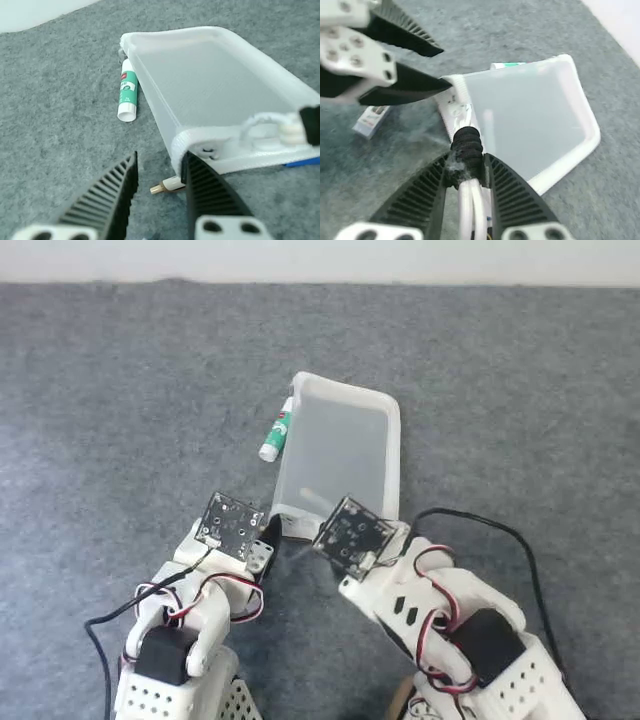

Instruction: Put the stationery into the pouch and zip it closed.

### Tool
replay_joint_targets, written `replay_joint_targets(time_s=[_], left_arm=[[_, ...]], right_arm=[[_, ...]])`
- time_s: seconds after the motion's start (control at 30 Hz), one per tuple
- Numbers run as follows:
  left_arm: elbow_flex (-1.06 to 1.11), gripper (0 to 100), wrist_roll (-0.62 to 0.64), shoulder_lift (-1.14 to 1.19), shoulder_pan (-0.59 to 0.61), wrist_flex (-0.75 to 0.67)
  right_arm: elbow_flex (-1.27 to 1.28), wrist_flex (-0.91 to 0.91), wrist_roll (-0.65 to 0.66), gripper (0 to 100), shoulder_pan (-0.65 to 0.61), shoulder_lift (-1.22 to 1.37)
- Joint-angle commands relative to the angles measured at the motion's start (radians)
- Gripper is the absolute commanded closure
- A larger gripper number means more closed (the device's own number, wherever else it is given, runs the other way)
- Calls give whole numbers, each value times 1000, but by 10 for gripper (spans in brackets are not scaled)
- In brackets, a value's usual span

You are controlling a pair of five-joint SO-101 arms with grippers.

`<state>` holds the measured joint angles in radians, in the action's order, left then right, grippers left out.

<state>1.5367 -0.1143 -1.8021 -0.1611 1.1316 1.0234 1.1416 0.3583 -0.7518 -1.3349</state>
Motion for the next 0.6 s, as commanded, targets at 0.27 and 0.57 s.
replay_joint_targets(time_s=[0.27,0.57], left_arm=[[-44,989,3,-18,11,-31],[-94,990,120,-18,192,-32]], right_arm=[[-32,-13,43,991,-31,16],[-8,-81,46,991,44,25]])
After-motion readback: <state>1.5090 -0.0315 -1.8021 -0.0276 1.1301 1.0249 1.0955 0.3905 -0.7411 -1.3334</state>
